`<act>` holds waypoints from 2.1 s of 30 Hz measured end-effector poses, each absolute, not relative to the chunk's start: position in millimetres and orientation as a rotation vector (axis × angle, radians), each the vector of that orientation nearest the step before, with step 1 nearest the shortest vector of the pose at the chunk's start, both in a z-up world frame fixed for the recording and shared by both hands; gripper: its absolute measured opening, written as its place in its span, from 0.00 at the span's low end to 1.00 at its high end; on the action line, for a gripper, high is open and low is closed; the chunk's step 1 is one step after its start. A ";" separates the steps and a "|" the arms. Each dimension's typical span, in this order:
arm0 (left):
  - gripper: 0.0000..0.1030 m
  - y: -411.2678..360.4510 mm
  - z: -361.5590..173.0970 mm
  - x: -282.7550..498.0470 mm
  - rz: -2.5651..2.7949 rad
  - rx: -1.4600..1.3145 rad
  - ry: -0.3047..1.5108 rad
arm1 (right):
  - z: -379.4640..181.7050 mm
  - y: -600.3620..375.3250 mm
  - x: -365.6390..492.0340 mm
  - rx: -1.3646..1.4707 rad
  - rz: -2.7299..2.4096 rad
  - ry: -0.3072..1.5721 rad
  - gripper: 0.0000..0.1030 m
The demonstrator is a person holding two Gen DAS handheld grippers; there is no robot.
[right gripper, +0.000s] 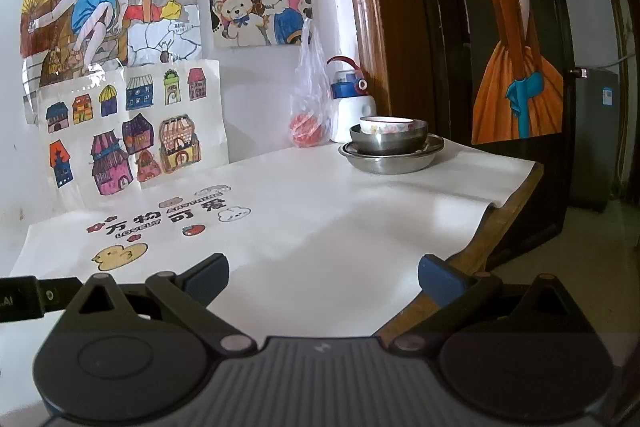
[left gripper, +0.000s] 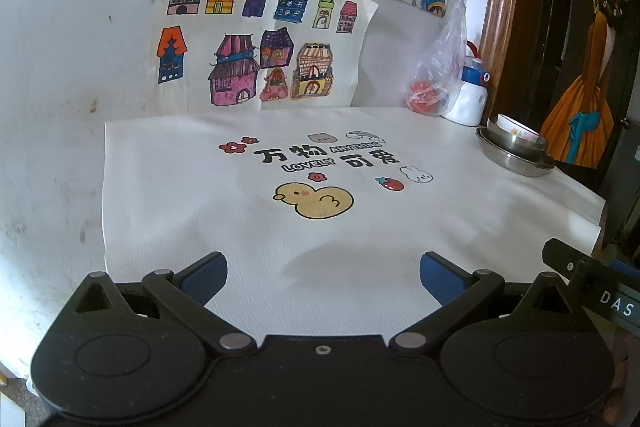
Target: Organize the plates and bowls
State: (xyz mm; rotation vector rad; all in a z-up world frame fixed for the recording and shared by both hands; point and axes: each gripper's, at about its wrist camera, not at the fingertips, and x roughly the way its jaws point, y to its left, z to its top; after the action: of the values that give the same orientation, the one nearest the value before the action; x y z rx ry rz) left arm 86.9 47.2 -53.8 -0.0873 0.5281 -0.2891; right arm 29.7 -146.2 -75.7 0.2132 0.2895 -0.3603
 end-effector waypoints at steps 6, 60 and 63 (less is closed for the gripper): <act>0.99 47.6 -56.5 87.4 -0.279 -0.086 0.540 | -77.4 -144.9 29.8 0.210 -0.357 0.291 1.00; 0.99 48.0 -56.9 86.6 -0.280 -0.090 0.541 | -78.5 -141.3 30.1 0.197 -0.353 0.284 1.00; 0.99 48.0 -56.9 86.6 -0.279 -0.090 0.541 | -78.5 -141.4 30.1 0.196 -0.353 0.284 1.00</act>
State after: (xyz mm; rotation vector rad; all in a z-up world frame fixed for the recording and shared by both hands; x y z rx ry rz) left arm 86.5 48.0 -56.9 -0.0904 0.5411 -0.2789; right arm 30.1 -141.4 -78.5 0.1964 0.2840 -0.3527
